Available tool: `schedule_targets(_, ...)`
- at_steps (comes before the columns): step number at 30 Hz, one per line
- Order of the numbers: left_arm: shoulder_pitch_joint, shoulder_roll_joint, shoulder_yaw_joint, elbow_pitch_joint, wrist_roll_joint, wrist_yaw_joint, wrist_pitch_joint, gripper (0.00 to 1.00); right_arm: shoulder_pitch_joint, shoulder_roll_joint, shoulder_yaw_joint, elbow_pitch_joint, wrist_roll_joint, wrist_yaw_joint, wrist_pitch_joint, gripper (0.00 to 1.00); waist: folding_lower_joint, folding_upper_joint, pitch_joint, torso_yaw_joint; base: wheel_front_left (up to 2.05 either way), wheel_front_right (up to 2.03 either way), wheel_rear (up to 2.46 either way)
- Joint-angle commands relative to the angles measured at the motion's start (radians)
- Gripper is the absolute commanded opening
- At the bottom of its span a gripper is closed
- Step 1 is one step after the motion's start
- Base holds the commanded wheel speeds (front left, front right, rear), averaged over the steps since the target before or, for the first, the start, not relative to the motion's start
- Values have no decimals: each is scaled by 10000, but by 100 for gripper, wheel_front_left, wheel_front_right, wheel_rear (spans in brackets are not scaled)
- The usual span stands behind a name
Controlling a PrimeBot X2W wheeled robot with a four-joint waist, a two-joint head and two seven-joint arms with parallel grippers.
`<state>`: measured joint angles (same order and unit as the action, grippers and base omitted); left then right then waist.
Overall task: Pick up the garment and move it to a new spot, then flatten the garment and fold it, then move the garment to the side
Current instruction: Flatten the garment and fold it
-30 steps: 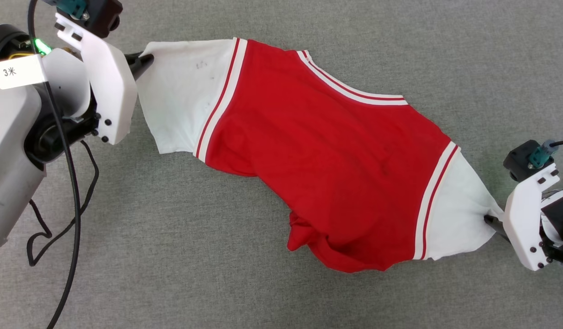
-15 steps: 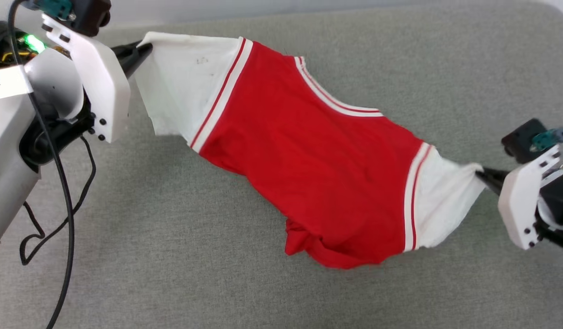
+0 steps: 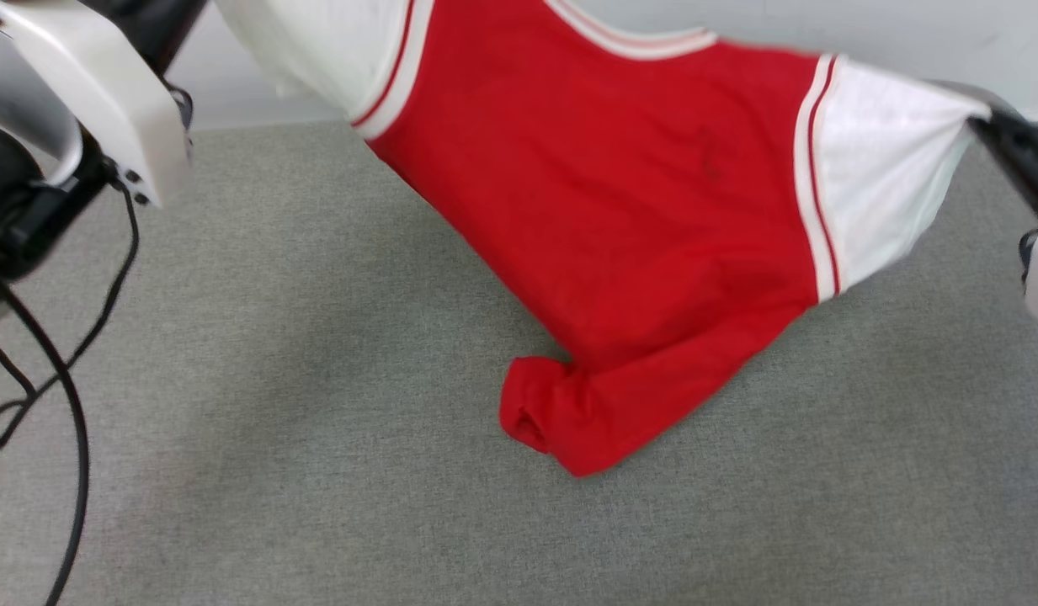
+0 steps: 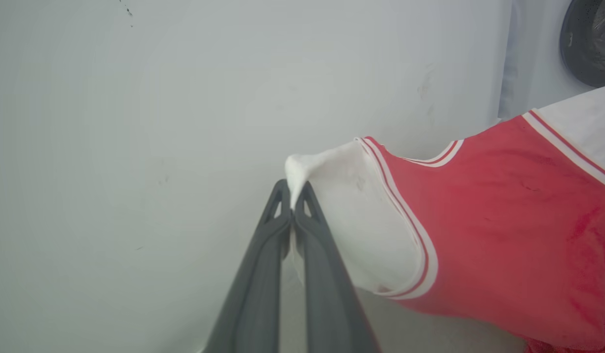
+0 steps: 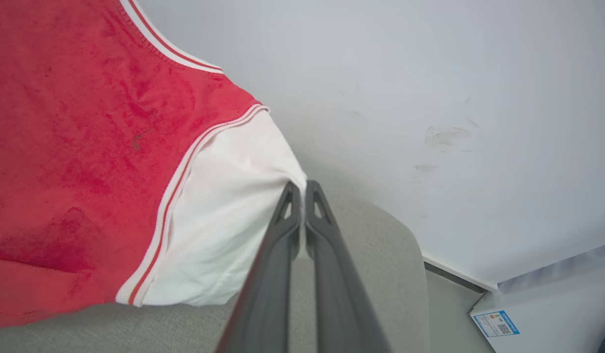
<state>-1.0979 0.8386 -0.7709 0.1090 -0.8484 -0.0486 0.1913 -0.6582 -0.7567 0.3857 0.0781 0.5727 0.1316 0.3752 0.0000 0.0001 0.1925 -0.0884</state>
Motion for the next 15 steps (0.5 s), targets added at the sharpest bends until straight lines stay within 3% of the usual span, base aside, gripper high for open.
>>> schedule_targets(1, -265, 156, 233, -434, 116, 174, -229, 0, -232, 209, -412, -328, -212, -17, -118, 0, 0, -1, -94, 54, 0, 0, 0)
schedule_targets(10, -697, 518, 894, -1587, 237, 762, -631, 0, -647, 724, -1774, -1494, -860, -17, -62, 0, 0, -1, -273, 207, 0, 0, 0)
schedule_targets(15, -985, 441, 1047, -1588, 219, 798, -656, 0, -979, 904, -2037, -1782, -1020, -17, 113, 0, 0, -1, -107, 265, 0, 0, 0)
